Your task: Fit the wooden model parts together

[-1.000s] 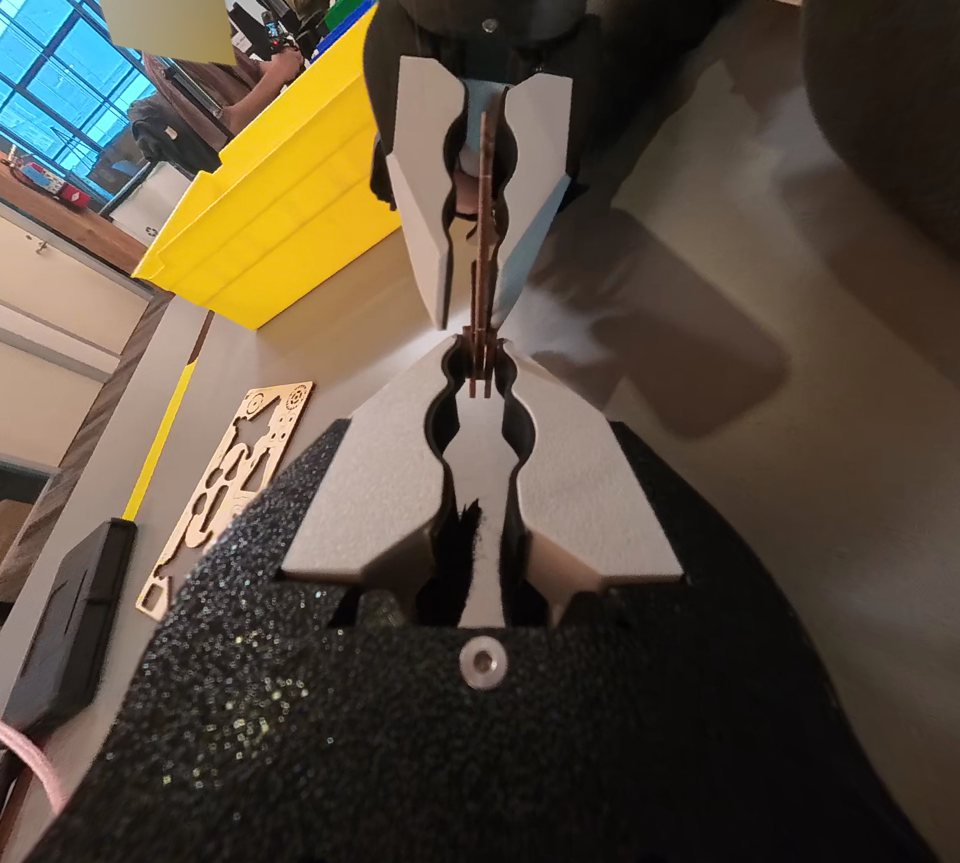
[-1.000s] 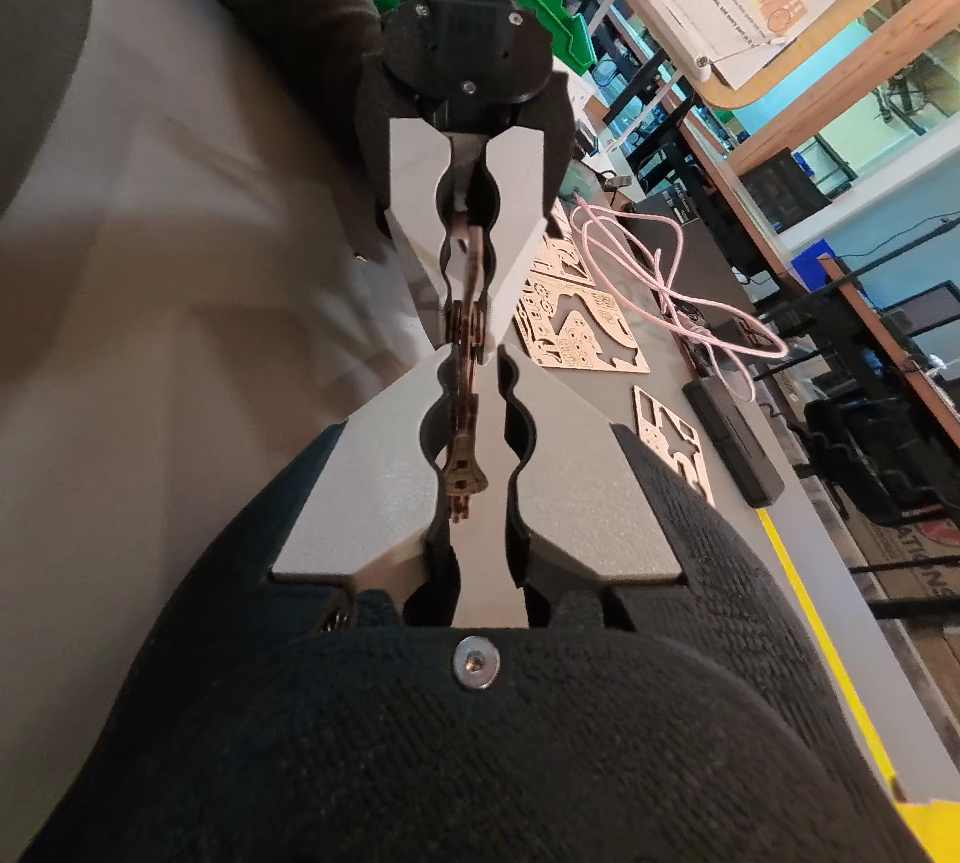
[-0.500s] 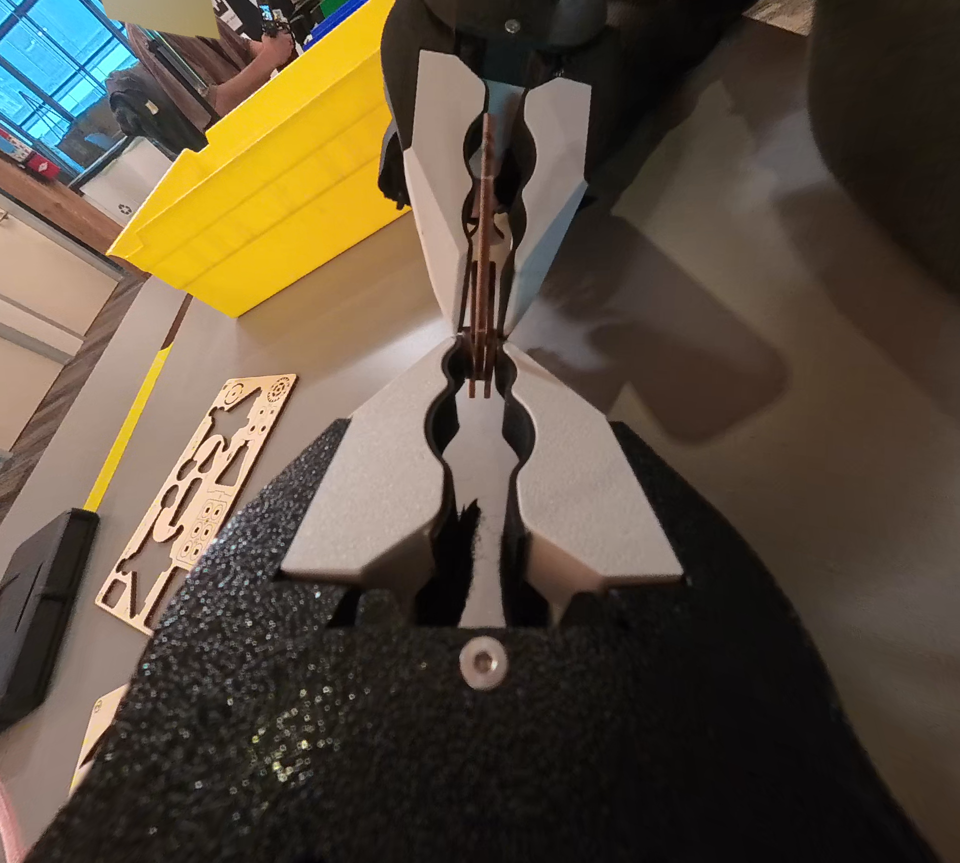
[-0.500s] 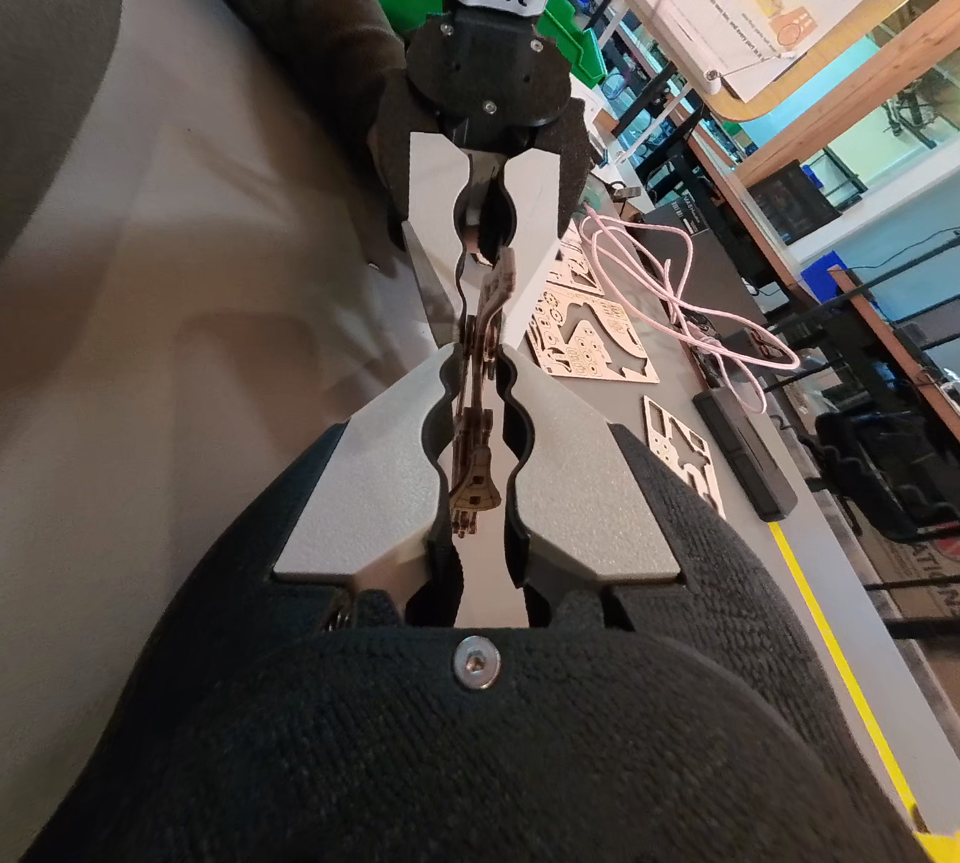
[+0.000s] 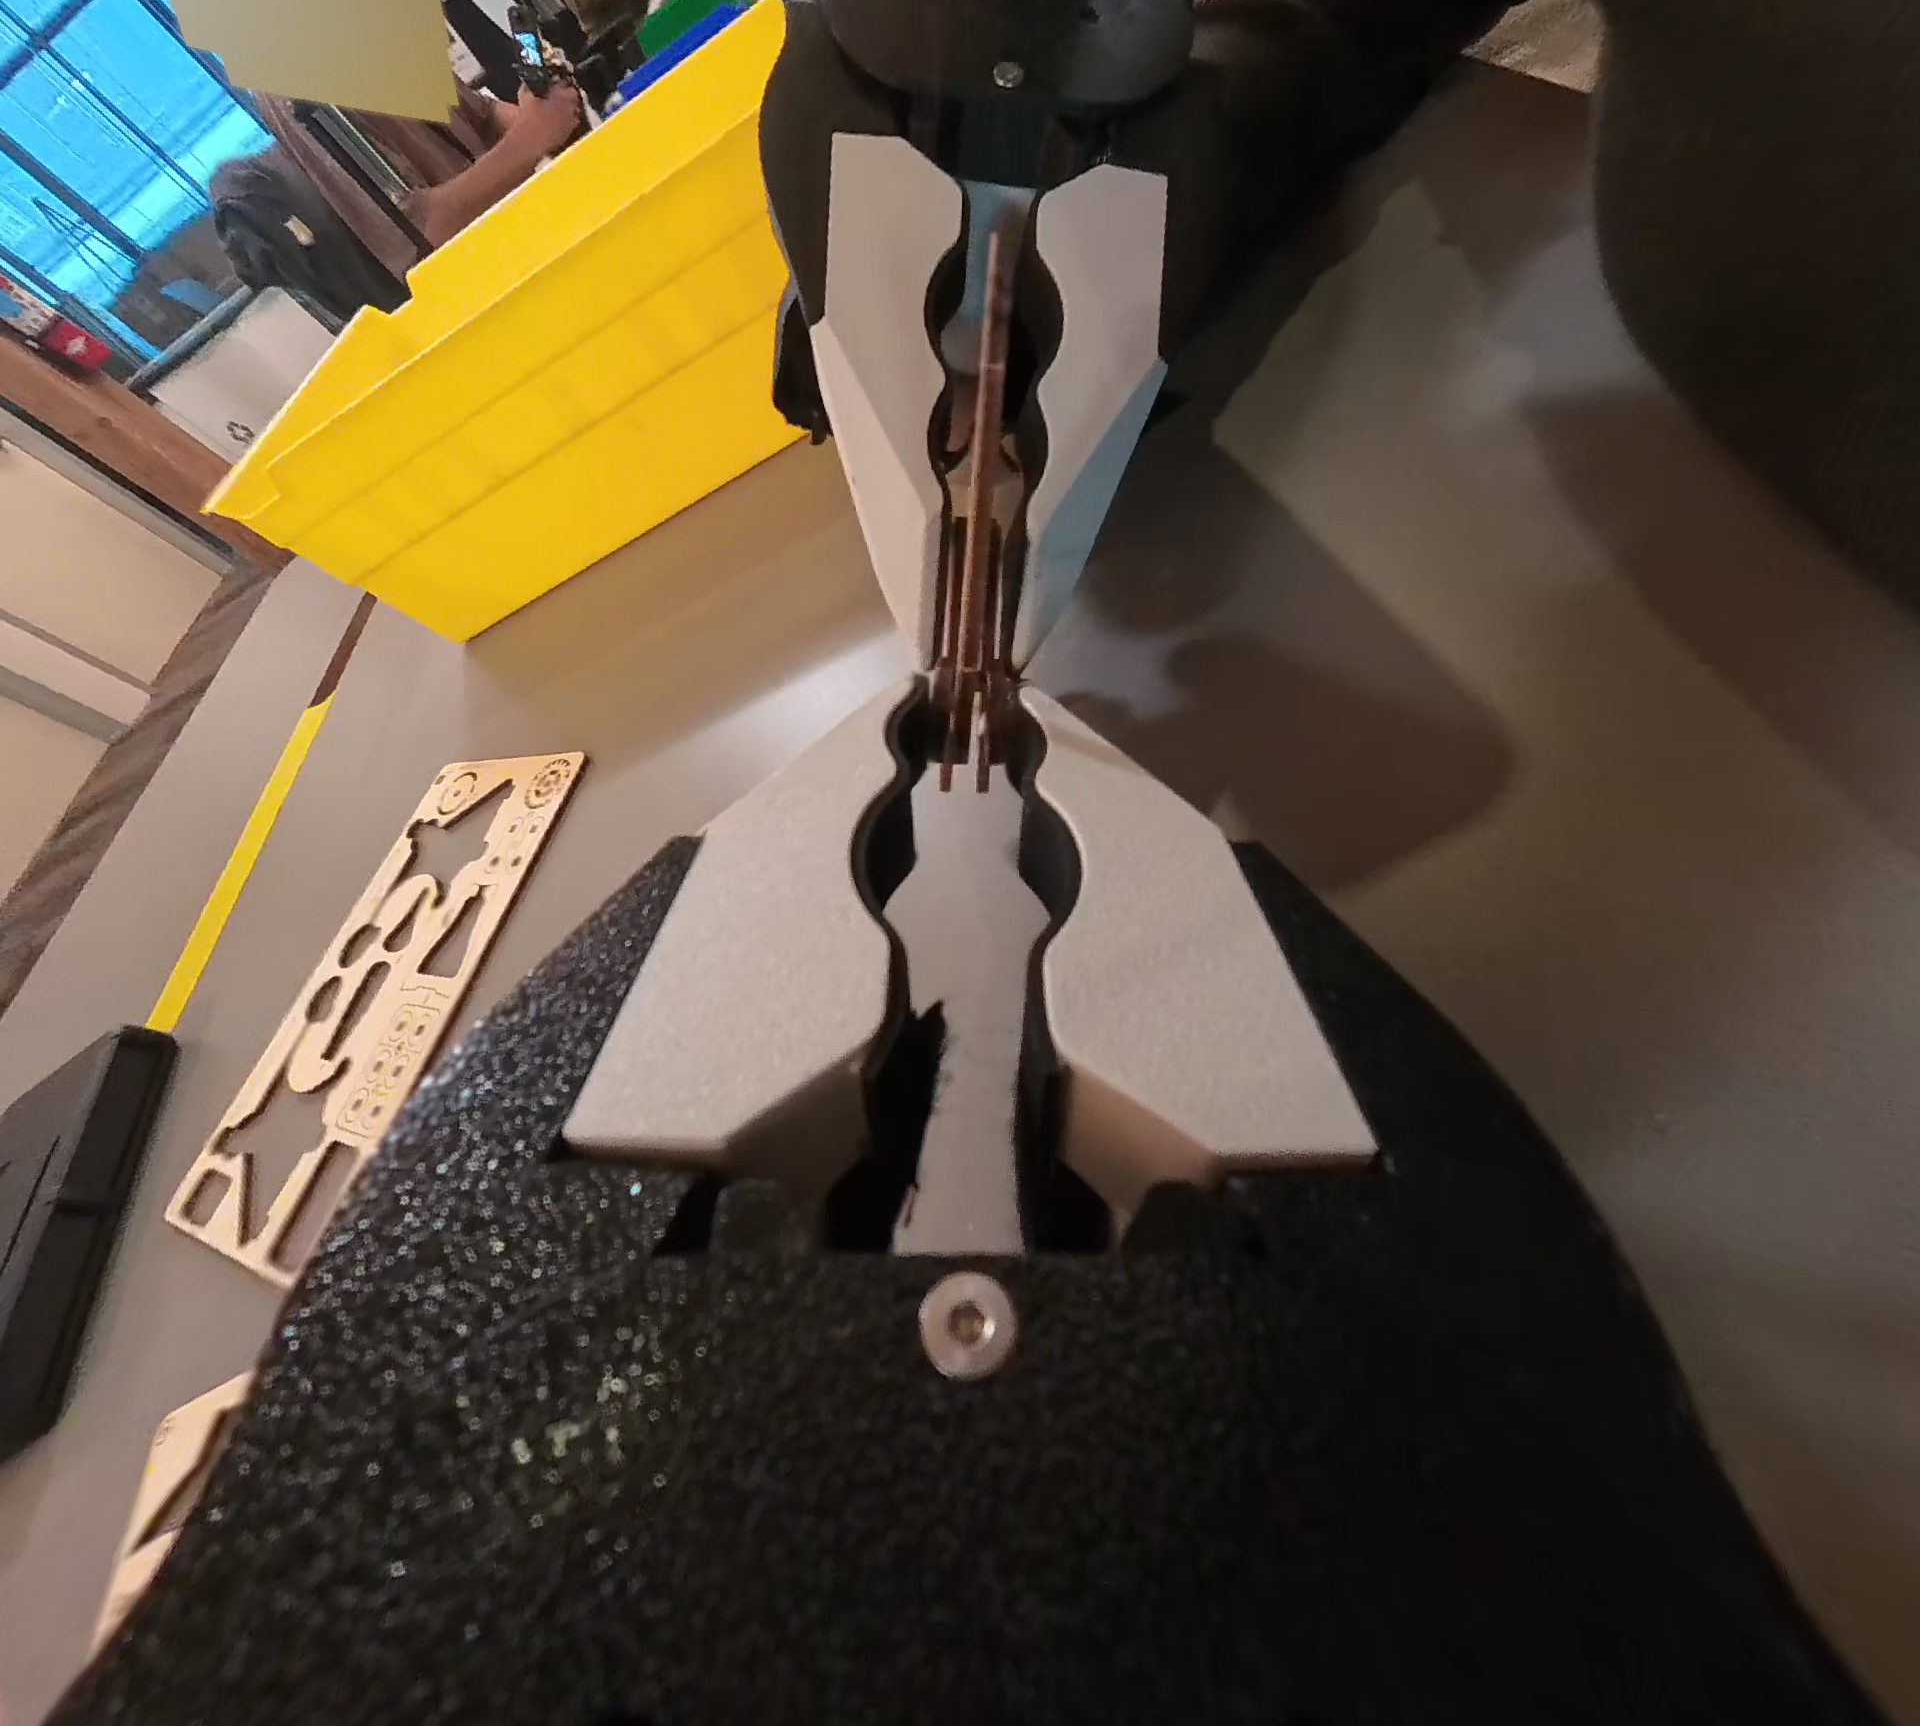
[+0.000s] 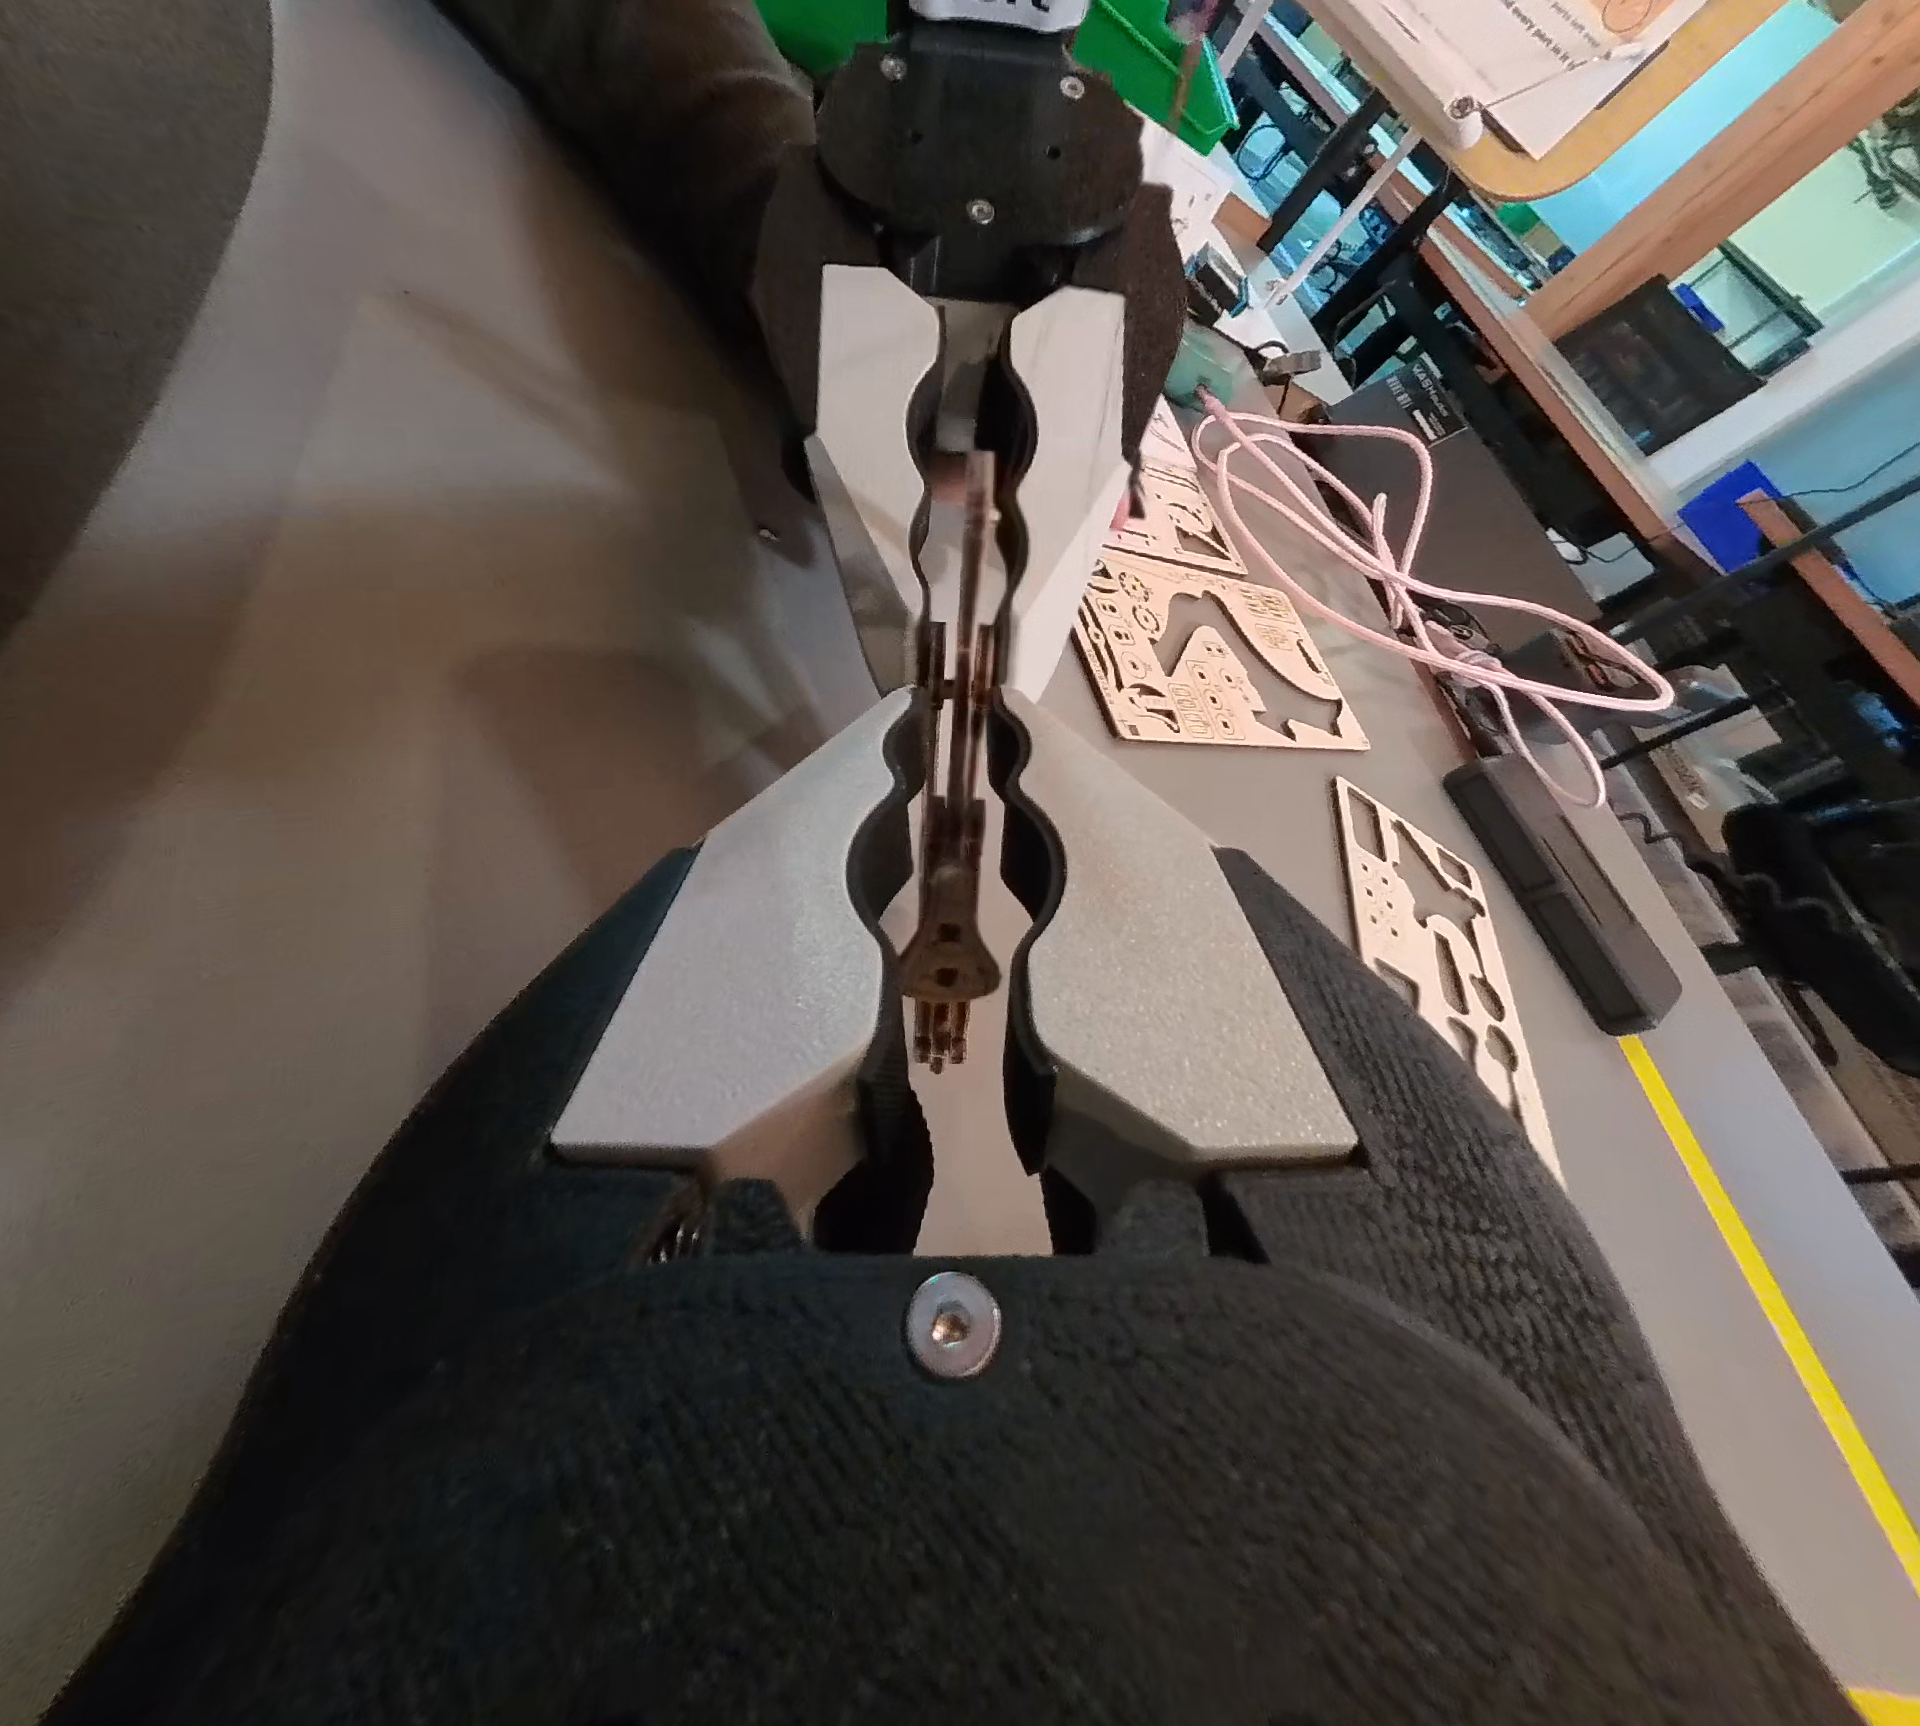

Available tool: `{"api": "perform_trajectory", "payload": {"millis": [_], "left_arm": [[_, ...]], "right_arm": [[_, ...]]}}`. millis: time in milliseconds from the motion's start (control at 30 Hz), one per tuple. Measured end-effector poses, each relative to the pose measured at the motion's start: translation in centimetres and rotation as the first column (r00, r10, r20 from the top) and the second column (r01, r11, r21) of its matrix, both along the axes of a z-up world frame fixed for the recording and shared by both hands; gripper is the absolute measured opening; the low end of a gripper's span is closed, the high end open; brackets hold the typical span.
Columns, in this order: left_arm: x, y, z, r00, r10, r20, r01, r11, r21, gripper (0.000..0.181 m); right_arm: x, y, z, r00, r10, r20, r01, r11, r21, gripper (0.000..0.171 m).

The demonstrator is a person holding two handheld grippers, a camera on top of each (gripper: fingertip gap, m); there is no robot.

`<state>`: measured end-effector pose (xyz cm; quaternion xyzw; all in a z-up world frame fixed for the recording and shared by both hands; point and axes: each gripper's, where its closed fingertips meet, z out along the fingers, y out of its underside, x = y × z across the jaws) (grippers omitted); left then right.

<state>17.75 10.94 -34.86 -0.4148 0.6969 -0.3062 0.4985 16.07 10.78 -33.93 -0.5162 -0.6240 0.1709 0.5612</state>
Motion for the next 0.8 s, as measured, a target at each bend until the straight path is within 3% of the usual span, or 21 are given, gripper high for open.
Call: {"api": "perform_trajectory", "payload": {"millis": [33, 100, 167, 533, 800], "left_arm": [[-0.1, 0.1, 0.2, 1.0, 0.006, 0.017, -0.006, 0.999, 0.032, 0.012], [-0.7, 0.3, 1.1, 0.997, 0.01, 0.075, -0.019, 0.993, 0.121, 0.018], [-0.9, 0.0, 1.2, 0.996, -0.006, 0.09, -0.009, 0.986, 0.166, 0.012], [-0.8, -0.4, 0.2, 1.0, -0.008, 0.0, 0.008, 0.983, 0.181, 0.006], [-0.8, 0.1, 0.2, 1.0, 0.013, 0.001, -0.013, 0.983, 0.185, 0.006]], "right_arm": [[0.1, 0.1, 0.0, 1.0, -0.003, -0.001, 0.003, 1.0, 0.006, 0.008], [0.3, 0.1, 0.1, 1.0, -0.008, -0.005, 0.008, 1.0, 0.009, 0.008], [0.3, 0.1, 0.2, 1.0, -0.006, -0.013, 0.006, 1.0, 0.006, 0.008], [0.3, -0.2, -0.5, 0.999, -0.005, 0.052, 0.003, 0.999, 0.043, 0.005], [0.3, 0.1, -0.5, 1.0, -0.002, 0.018, 0.002, 1.0, 0.003, 0.007]]}}
